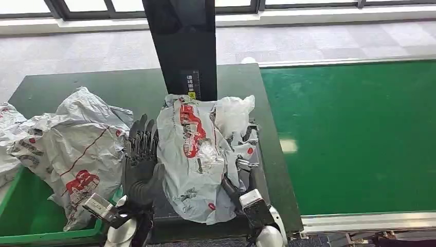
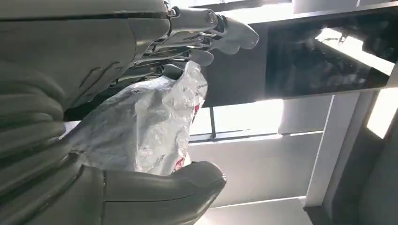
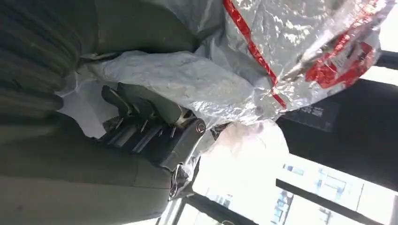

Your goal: Moved the parcel from conveyor to table for the left to box.

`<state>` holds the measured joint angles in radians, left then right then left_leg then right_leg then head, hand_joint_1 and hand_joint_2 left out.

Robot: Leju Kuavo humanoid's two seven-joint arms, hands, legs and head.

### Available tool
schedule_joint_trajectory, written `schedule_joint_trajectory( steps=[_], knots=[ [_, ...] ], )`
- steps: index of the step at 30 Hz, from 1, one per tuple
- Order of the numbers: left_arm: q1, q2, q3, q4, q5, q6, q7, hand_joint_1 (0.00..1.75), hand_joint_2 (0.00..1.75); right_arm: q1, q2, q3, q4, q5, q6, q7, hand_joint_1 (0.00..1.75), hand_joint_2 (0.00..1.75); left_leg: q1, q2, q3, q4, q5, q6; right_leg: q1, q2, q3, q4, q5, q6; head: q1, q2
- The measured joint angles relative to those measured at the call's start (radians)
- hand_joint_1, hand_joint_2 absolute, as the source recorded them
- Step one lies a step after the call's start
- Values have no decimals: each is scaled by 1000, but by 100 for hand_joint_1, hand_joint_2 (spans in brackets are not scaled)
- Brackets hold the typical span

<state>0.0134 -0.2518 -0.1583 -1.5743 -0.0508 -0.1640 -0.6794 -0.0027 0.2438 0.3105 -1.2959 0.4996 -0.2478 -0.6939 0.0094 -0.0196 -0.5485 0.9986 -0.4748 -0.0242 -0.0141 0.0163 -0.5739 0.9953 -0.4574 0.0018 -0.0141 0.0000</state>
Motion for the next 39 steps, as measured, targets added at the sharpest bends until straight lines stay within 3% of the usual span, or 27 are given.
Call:
schedule_joint_trajectory(
  steps=[9,10,11,17,22,39],
  knots=[
    [0,-2,0,5,6,25,0,0,175,-6,2,0,89,79,-83,47,175,175,0,0,0,0,0,0,0,0,0,0,0,0,0,0],
    [0,-2,0,5,8,27,0,0,175,-6,2,0,93,79,-84,49,42,175,0,0,0,0,0,0,0,0,0,0,0,0,0,0],
    [0,-2,0,5,11,27,0,0,175,-7,2,0,95,79,-86,50,0,175,0,0,0,0,0,0,0,0,0,0,0,0,0,0],
    [3,-2,0,5,38,42,0,0,175,-4,2,-17,113,109,-116,126,0,175,0,0,0,0,0,0,0,0,-1,0,0,0,0,0],
    [7,-5,3,-5,56,60,0,0,175,-3,2,-32,127,70,-12,116,0,175,0,0,0,0,0,0,0,0,-1,0,0,0,0,0],
    [29,-13,40,-64,77,38,0,0,175,-3,2,-33,141,1,113,71,0,175,0,0,0,0,0,0,0,0,-1,0,0,0,0,0]
  ],
)
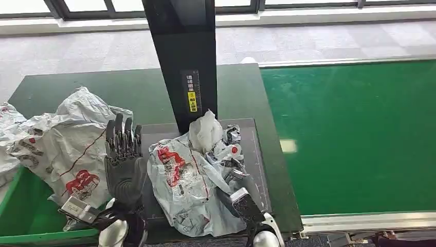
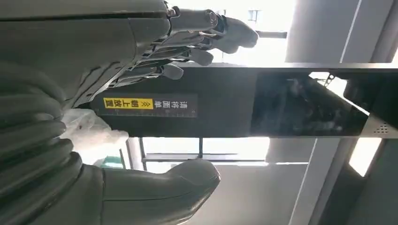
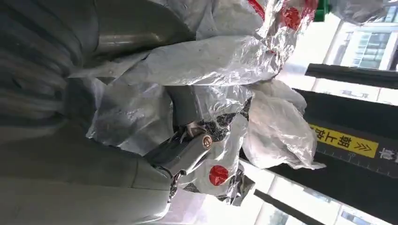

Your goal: Moved the parcel from conveyor to table for the left to box.

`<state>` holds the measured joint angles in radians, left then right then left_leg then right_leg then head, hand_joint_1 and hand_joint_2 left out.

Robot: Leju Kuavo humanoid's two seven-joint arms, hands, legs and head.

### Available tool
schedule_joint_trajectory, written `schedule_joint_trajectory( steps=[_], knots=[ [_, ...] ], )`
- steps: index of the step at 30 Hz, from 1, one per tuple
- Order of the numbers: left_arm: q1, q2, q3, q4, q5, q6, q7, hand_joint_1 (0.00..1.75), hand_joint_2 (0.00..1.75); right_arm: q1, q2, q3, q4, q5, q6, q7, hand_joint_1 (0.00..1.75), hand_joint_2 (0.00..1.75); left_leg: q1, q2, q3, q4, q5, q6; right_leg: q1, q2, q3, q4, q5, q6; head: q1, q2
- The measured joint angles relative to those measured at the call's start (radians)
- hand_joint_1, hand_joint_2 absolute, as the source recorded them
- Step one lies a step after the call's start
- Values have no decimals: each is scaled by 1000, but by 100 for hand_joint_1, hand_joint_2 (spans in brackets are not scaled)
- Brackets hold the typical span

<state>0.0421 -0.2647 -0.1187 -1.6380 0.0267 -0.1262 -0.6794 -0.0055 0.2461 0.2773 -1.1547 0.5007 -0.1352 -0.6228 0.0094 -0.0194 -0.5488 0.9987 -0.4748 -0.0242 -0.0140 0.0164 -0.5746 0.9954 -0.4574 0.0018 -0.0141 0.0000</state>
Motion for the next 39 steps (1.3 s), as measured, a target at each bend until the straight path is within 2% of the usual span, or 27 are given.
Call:
schedule_joint_trajectory(
  steps=[6,14,16,20,26,27,30,32,39],
  knots=[
    [6,-2,13,-11,-11,-33,0,0,175,13,0,-16,-59,-115,149,-68,0,175,0,0,0,0,0,0,0,0,0,0,0,0,0,0],
    [13,-6,33,-24,-11,-38,0,0,175,36,0,-41,-171,-107,147,-71,0,175,0,0,0,0,0,0,0,0,0,0,0,0,0,0],
    [16,-6,37,-31,-14,-41,0,0,175,44,2,-53,-199,-81,100,-75,0,175,0,0,0,0,0,0,0,0,0,0,0,0,0,0],
    [30,-8,43,-51,-27,-39,0,0,175,63,9,-94,-263,1,-131,-73,0,175,0,0,0,0,0,0,0,0,0,0,0,0,0,0],
    [41,-9,46,-69,-31,-24,0,0,175,84,13,-141,-323,48,-277,-45,0,175,0,0,0,0,0,0,0,0,0,0,0,0,0,0],
    [43,-9,46,-72,-32,-20,0,0,175,87,14,-146,-328,65,-306,-37,0,0,0,0,0,0,0,0,0,0,-1,0,0,0,0,0],
    [45,-9,46,-75,-33,-10,0,0,175,93,14,-154,-329,212,-410,34,0,0,0,0,0,0,0,0,0,0,-1,0,0,0,0,0],
    [46,-9,46,-79,-33,-8,0,0,175,93,14,-156,-327,319,-424,116,0,0,0,0,0,0,0,0,0,0,-1,0,0,0,0,0],
    [47,-9,46,-80,-33,-8,0,0,175,91,14,-158,-293,318,-416,154,0,0,0,0,-1,0,0,0,0,0,0,0,0,0,0,0]
  ],
)
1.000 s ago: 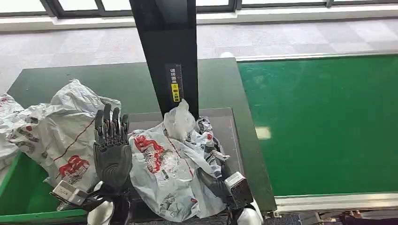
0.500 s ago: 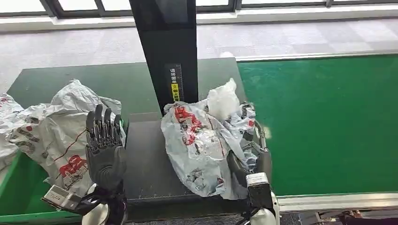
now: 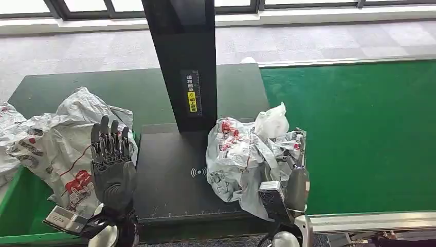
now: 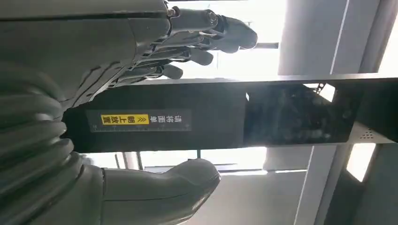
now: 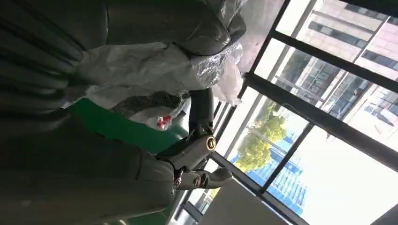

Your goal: Moved the parcel from conveyor to table for the left to box.

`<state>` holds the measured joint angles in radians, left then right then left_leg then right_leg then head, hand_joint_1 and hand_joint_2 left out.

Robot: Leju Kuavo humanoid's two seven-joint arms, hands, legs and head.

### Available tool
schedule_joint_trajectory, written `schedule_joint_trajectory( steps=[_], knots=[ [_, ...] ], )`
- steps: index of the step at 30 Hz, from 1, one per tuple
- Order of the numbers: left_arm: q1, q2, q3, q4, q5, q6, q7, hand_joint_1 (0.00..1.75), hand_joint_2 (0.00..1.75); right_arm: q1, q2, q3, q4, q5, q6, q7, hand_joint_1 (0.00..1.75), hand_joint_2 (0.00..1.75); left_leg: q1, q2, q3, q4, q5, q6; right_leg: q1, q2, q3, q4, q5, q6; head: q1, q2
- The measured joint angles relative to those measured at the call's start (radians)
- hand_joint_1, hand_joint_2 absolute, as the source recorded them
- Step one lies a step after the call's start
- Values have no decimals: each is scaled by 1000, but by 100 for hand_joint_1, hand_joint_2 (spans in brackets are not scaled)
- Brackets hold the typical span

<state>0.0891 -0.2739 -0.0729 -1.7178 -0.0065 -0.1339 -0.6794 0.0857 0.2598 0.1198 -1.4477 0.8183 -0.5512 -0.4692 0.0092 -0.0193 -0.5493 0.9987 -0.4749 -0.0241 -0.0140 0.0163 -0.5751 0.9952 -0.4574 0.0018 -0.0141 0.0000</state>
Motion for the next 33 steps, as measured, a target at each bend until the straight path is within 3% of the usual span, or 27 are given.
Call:
schedule_joint_trajectory(
  steps=[4,10,13,18,25,26,30,31,32,33],
  knots=[
    [0,0,0,0,0,0,0,0,175,-1,0,0,9,3,2,2,0,0,0,0,0,0,0,0,0,0,0,0,0,0,0,0],
    [2,0,0,0,9,1,0,0,175,-3,0,0,29,38,95,32,0,0,0,0,-1,0,0,0,0,0,0,0,0,0,0,0],
    [2,0,0,2,10,-5,0,0,175,-15,0,13,76,-24,216,-27,0,0,0,0,-5,0,0,0,0,0,0,0,0,0,0,0],
    [1,0,0,10,10,-7,0,0,175,-35,0,42,159,-76,259,-95,0,0,0,-2,-1,0,0,0,0,-2,0,0,0,0,0,0],
    [-2,0,0,27,11,-13,0,0,175,-45,-1,78,183,-219,404,-169,0,0,0,-2,-2,0,0,0,0,-2,0,0,0,0,0,0],
    [-2,0,0,28,11,-13,0,0,0,-46,-1,81,184,-227,413,-172,0,0,0,-2,-1,0,0,0,0,-2,0,0,0,0,0,0],
    [-3,0,0,37,11,-16,0,0,0,-51,-3,87,184,-333,503,-202,0,0,0,-2,-1,0,0,0,0,-2,0,0,0,0,0,0],
    [-4,-1,0,39,9,-16,0,0,175,-54,-3,87,184,-368,523,-210,0,0,0,-2,-1,0,0,0,0,-2,0,0,0,0,0,0],
    [-5,-1,-1,40,-5,-15,0,0,175,-55,-4,87,176,-423,551,-219,0,0,0,-2,-1,0,0,0,0,-2,-1,0,0,0,0,0],
    [-6,-1,-5,40,-27,-11,0,0,0,-53,-8,87,151,-478,576,-224,0,0,0,-2,-1,0,0,0,0,-2,-1,0,0,0,0,0]
  ],
)
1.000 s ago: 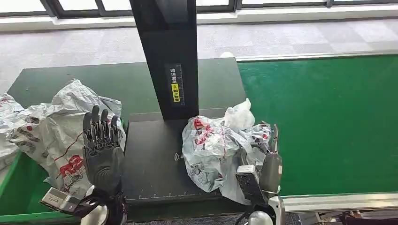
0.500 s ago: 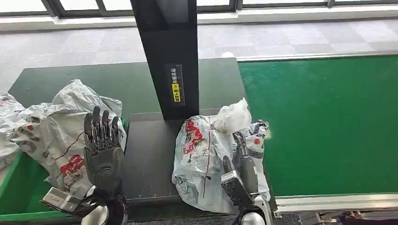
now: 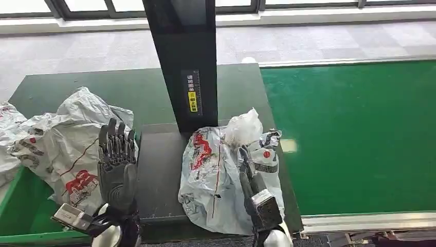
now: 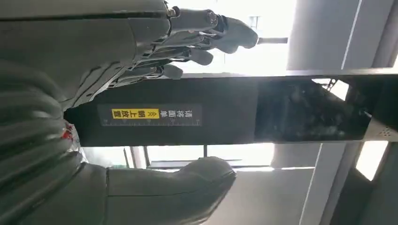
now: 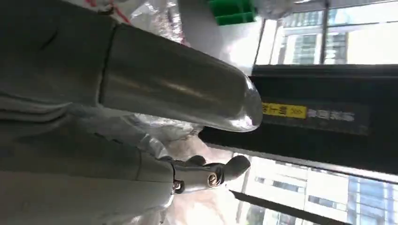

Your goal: Moved the parcel from conveyor to table for the left to box.

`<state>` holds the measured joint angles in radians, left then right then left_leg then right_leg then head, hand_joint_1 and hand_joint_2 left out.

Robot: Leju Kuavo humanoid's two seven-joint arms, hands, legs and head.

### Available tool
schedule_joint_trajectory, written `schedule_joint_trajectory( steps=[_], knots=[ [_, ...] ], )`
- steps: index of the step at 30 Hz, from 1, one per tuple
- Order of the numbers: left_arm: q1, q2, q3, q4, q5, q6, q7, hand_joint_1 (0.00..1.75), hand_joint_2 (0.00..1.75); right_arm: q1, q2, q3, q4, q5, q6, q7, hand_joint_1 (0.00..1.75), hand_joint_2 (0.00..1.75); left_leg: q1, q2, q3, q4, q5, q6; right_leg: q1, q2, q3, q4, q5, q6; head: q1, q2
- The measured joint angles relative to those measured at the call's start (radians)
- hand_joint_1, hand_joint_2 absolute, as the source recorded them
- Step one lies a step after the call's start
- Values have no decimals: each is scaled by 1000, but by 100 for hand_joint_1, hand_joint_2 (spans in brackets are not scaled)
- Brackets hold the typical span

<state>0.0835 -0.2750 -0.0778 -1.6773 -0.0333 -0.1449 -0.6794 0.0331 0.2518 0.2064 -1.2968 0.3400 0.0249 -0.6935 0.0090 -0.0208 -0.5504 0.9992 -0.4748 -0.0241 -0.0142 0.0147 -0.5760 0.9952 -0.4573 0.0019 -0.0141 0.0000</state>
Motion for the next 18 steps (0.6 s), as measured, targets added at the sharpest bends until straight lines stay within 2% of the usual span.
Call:
schedule_joint_trajectory(
  steps=[1,9,14,15,18],
  knots=[
    [-1,0,-7,0,-30,7,0,0,0,2,-2,0,-34,-44,10,-4,0,175,0,0,0,0,0,0,0,0,0,0,0,0,0,0],
    [-14,10,-79,7,-314,85,3,0,0,73,-48,0,-347,-109,-25,-9,0,175,-1,1,0,0,-1,1,-1,1,0,-1,0,0,0,0],
    [-17,13,-93,14,-344,110,2,0,0,92,-68,0,-424,-112,-32,-9,0,175,-1,1,0,0,-1,1,0,1,0,0,0,0,0,0],
    [-16,13,-95,17,-369,123,2,0,175,92,-72,0,-435,-112,-43,-9,0,175,-1,1,0,0,-1,1,0,1,0,0,0,0,0,0],
    [-7,19,-117,28,-466,151,11,0,175,101,-100,29,-471,-120,-112,-9,0,175,-1,1,0,0,-1,1,0,1,0,0,0,0,0,0]
  ],
)
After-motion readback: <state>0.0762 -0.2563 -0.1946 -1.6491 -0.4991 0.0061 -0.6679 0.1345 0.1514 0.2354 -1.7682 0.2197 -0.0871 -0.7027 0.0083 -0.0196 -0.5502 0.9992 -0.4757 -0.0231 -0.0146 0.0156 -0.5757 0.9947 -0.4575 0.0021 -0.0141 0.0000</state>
